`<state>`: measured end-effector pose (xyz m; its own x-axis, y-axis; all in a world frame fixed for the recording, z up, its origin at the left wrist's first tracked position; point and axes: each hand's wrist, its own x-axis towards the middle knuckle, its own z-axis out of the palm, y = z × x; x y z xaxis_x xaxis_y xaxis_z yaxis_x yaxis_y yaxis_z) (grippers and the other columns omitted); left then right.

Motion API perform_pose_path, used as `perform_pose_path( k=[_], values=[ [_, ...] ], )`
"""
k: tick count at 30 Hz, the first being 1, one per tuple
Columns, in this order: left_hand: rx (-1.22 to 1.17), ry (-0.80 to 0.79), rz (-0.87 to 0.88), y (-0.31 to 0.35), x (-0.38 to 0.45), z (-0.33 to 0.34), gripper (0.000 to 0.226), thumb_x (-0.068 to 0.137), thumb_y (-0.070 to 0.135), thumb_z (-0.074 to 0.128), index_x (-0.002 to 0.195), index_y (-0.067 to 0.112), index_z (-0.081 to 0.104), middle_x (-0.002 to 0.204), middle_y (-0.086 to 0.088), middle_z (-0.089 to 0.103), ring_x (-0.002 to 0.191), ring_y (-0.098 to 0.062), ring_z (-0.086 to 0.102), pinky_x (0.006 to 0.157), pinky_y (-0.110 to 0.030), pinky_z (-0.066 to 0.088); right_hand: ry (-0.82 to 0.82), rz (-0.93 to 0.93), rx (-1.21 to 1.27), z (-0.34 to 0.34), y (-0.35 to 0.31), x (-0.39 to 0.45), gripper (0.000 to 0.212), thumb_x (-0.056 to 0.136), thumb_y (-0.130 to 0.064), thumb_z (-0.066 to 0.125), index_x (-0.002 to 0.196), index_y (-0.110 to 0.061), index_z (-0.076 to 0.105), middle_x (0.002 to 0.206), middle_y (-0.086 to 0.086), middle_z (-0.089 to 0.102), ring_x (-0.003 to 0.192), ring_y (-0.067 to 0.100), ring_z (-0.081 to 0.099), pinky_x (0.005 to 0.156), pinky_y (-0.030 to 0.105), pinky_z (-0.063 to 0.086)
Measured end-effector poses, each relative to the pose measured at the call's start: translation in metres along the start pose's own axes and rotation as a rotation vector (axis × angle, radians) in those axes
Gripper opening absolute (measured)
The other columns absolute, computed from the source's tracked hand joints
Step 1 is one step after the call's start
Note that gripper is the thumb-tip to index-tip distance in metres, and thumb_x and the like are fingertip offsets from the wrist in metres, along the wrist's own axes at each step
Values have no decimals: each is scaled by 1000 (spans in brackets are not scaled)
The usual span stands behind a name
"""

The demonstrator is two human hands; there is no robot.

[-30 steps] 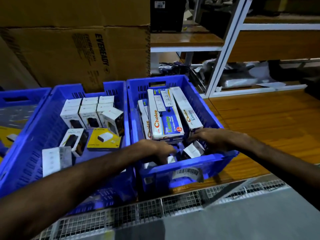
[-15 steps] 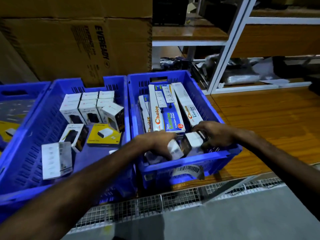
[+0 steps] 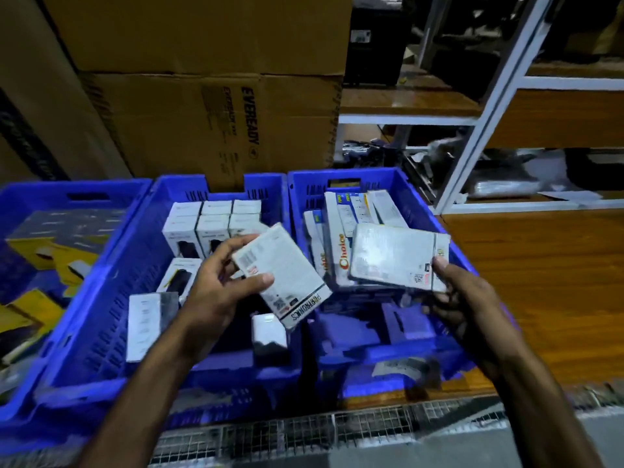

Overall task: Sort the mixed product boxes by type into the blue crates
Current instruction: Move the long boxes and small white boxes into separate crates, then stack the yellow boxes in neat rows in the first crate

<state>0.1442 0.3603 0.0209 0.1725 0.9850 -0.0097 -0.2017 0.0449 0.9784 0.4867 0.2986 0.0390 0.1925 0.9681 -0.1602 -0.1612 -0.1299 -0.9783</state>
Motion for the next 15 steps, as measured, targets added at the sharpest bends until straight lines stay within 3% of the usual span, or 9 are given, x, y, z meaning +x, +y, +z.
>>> perform_pose_path(
  k=[2,4,6,9,12,15],
  values=[
    [-36,103,20,-1,-15,-23,73,56,22,97,122,26,68,112,-4,75,105,-20,69,84,-39,61,-3,64,31,33,5,-6,29,78,-42,80,91,-16,83,89,14,68,72,18,75,63,27,59],
    [11,199,51,3,-28,-48,69,62,16,96,124,23,67,110,-3,76,105,-22,70,81,-35,63,-46,77,-43,66,10,-1,28,81,-43,80,89,-16,80,82,1,67,77,18,73,71,32,54],
    [125,265,83,8,-34,-73,68,66,9,91,127,21,65,110,0,75,106,-22,71,81,-33,63,-119,21,-153,100,8,6,27,86,-44,75,88,-17,71,70,-8,60,66,10,64,69,31,48],
    [366,310,87,11,-31,-111,66,68,12,94,125,29,66,117,3,74,110,-22,70,87,-41,62,-254,-156,-414,150,2,25,34,86,-53,76,87,-20,72,69,-1,61,62,12,54,63,33,42],
    [618,270,53,3,-26,-134,66,65,31,95,124,31,66,120,0,71,105,-19,70,89,-46,61,-344,-344,-871,194,7,55,54,74,-75,68,100,-28,72,84,-3,72,74,13,65,66,33,48],
    [862,179,19,-11,-28,-150,65,61,65,81,116,32,71,110,11,67,97,-10,68,86,-42,61,-473,-436,-1249,235,17,78,68,68,-86,55,100,-28,70,84,-4,70,86,22,67,71,39,54]
  ],
)
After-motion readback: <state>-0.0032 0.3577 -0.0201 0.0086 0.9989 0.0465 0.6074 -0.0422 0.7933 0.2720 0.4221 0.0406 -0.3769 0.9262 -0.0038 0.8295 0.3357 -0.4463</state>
